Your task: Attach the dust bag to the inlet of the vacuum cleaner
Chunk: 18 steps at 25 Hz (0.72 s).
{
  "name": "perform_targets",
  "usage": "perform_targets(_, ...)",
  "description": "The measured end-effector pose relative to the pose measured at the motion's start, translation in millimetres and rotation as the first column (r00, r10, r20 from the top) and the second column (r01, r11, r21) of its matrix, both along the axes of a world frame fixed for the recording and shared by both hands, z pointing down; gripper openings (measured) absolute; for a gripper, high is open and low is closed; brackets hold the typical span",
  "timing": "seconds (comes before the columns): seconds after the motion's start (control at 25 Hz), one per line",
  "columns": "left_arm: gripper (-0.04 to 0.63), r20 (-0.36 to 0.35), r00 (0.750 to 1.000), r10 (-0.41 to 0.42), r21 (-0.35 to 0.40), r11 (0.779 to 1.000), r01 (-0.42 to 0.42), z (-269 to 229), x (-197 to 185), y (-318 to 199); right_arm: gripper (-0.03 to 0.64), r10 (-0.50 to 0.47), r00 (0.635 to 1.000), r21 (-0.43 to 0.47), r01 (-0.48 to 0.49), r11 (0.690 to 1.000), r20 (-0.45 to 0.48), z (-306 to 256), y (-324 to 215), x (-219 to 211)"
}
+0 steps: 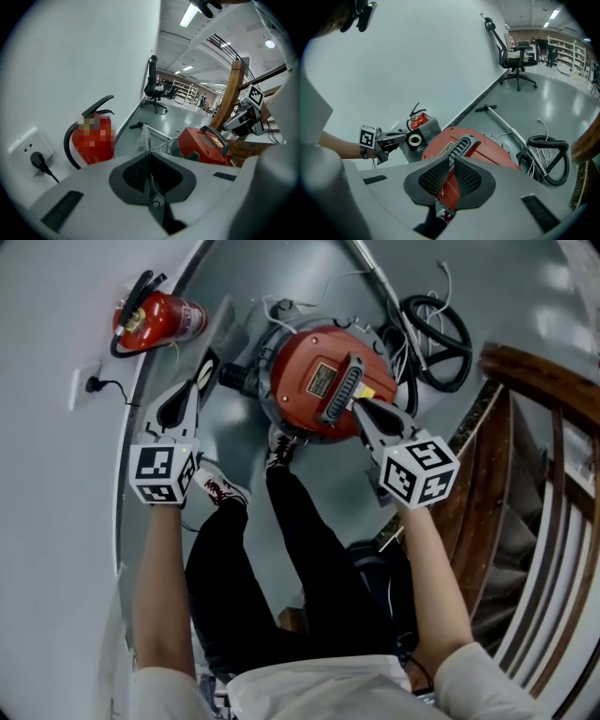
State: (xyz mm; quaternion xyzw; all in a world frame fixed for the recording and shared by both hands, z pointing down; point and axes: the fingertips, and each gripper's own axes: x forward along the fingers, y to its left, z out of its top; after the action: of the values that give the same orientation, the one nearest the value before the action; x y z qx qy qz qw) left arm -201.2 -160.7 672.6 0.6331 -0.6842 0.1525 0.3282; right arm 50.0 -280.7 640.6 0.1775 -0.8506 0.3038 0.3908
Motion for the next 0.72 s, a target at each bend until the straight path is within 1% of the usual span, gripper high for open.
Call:
perform_targets(0.08,0.011,-0.015,1.0,-0.003,0.004,1.0,0.003,8,2,1,0.034,-0.011,1.0,-0.002,0.011,1.0,0.004,4,2,-4)
perform_targets(0.12,0.009,-0.026,1.0,-0.007,0.006,1.0,0.007,12,4,2,0.034,-0.001,1.0,-0.011,0.001,1.0,0.014,6,2,-6)
perform_targets(0.16,0.009,-0.037,0.999,-0.01,0.009,1.0,0.011,15,5,2,0.034,0.029,0.999,-0.033,-0.028,0.999,0.033,6,1,-8)
perform_targets(0.2,0.009,-0.05,0.999,-0.013,0.012,1.0,0.013,18,6,2,0.034,0.08,0.995,-0.068,-0.076,0.995,0.058,7,-1,-10)
perform_targets(0.28,0.009,-0.074,0.997,-0.011,0.018,1.0,0.013,22,8,2,0.034,0.191,0.977,-0.139,-0.177,0.974,0.096,6,-7,-14)
perform_targets(0.32,0.009,-0.085,0.996,-0.009,0.021,1.0,0.011,24,9,1,0.034,0.216,0.971,-0.148,-0.2,0.968,0.098,6,-10,-15)
perform_targets(0.44,0.009,-0.109,0.994,-0.011,0.027,1.0,0.014,28,11,0,0.034,0.203,0.976,-0.12,-0.194,0.974,0.074,8,-11,-15)
perform_targets(0.56,0.009,-0.122,0.992,-0.016,0.027,0.999,0.019,33,12,1,0.041,0.193,0.978,-0.112,-0.184,0.977,0.075,10,-10,-14)
perform_targets(0.72,0.008,-0.129,0.992,-0.007,0.027,1.0,0.011,38,15,-1,0.051,0.138,0.988,-0.086,-0.132,0.987,0.067,13,-5,-10)
